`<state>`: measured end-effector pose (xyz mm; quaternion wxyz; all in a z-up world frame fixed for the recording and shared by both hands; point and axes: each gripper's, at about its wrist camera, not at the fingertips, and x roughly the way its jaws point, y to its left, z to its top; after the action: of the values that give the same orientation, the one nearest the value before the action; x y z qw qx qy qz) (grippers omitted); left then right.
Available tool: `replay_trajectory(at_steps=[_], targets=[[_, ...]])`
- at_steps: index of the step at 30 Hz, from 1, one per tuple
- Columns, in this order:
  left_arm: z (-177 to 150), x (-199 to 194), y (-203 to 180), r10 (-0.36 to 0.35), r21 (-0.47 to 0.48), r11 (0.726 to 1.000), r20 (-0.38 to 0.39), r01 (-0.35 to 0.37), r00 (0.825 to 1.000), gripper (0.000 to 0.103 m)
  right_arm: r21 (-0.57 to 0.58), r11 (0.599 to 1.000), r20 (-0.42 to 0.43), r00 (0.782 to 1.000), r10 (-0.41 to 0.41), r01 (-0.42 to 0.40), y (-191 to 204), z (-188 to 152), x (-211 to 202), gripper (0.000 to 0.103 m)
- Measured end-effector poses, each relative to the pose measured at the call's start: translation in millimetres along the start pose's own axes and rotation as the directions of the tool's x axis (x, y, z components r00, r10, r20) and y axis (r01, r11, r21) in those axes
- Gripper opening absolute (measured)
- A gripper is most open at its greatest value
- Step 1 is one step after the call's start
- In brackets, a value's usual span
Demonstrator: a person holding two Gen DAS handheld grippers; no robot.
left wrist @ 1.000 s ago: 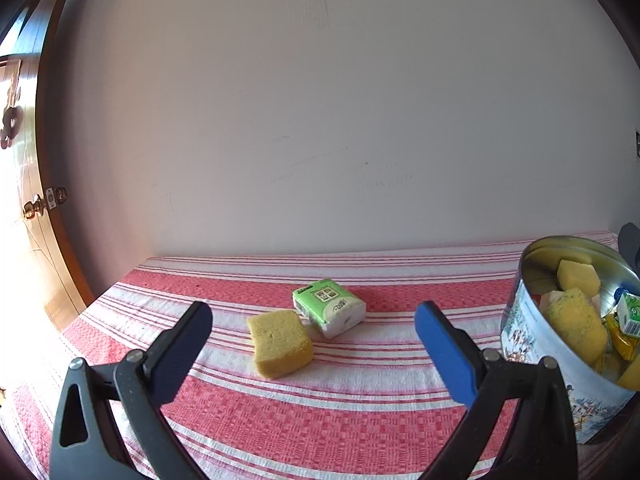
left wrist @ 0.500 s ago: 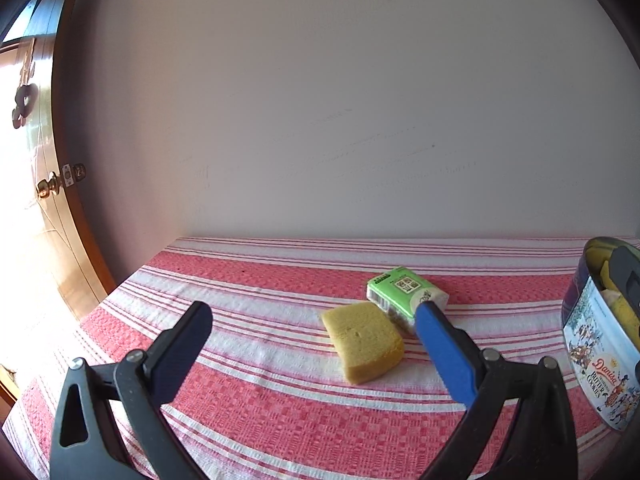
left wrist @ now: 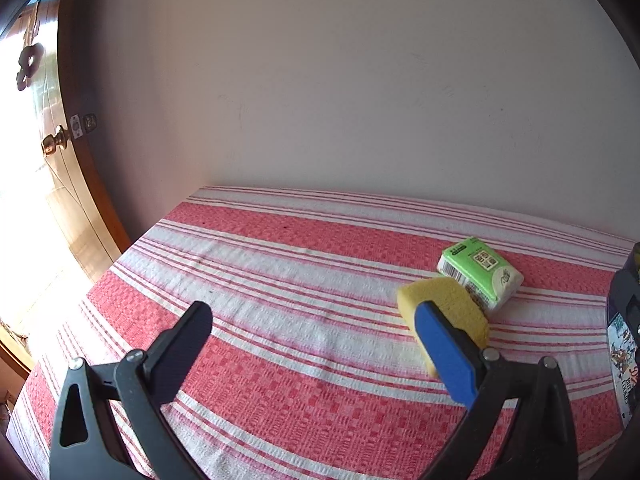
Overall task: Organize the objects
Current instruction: 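Grasp the yellow sponge with the left tool while the right tool grasps the green tissue pack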
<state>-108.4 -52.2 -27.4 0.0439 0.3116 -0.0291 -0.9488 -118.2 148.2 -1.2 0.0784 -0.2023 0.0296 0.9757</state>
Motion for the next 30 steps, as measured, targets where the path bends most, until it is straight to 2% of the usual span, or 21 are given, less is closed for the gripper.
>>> replay_trajectory(at_steps=[3, 8, 12, 15, 17, 21, 23, 24, 25, 26, 27, 29, 30], targets=[[4, 3, -14, -0.028, 0.021, 0.999, 0.001, 0.028, 1.0, 0.101, 0.024, 1.0, -0.016, 1.0, 0.014, -0.014, -1, -2, 7, 0.096], [9, 21, -42, -0.067, 0.058, 0.996, -0.08, 0.072, 0.995, 0.1, 0.057, 0.998, -0.029, 0.999, 0.025, -0.023, -6, -2, 9, 0.096], [12, 38, -51, -0.066, 0.063, 0.995, -0.151, 0.076, 0.986, 0.1, 0.066, 0.997, -0.053, 0.998, 0.032, -0.029, -3, 1, 18, 0.096], [14, 48, -47, -0.119, 0.026, 0.992, -0.188, 0.126, 0.975, 0.1, 0.07, 0.997, -0.071, 0.997, 0.041, -0.036, -4, 2, 25, 0.096], [14, 52, -44, -0.163, 0.002, 0.986, -0.203, 0.167, 0.965, 0.094, 0.075, 0.996, -0.09, 0.995, 0.048, -0.041, -3, 3, 31, 0.096], [14, 62, -37, -0.248, 0.004, 0.967, -0.235, 0.256, 0.94, 0.092, 0.102, 0.993, -0.141, 0.988, 0.065, -0.051, -4, 4, 46, 0.096], [14, 70, -32, -0.301, -0.057, 0.953, -0.257, 0.297, 0.918, 0.093, 0.112, 0.993, -0.145, 0.988, 0.056, -0.04, -5, 4, 50, 0.096], [14, 72, -32, -0.307, -0.084, 0.952, -0.255, 0.296, 0.917, 0.093, 0.114, 0.993, -0.14, 0.989, 0.054, -0.039, -4, 5, 50, 0.096], [14, 70, -37, -0.298, -0.068, 0.954, -0.256, 0.291, 0.919, 0.09, 0.112, 0.993, -0.136, 0.989, 0.053, -0.038, -2, 6, 51, 0.096], [14, 68, -42, -0.314, -0.049, 0.949, -0.254, 0.312, 0.915, 0.077, 0.105, 0.994, -0.135, 0.99, 0.05, -0.036, -1, 7, 50, 0.096], [14, 65, -47, -0.336, -0.032, 0.94, -0.251, 0.339, 0.908, 0.069, 0.098, 0.995, -0.135, 0.99, 0.047, -0.034, 1, 7, 52, 0.096], [12, 61, -53, -0.379, -0.009, 0.921, -0.253, 0.389, 0.89, 0.04, 0.091, 0.995, -0.134, 0.99, 0.048, -0.036, 4, 8, 53, 0.096], [12, 59, -54, -0.398, -0.002, 0.912, -0.253, 0.411, 0.882, 0.036, 0.088, 0.995, -0.135, 0.99, 0.048, -0.036, 4, 8, 54, 0.096]])
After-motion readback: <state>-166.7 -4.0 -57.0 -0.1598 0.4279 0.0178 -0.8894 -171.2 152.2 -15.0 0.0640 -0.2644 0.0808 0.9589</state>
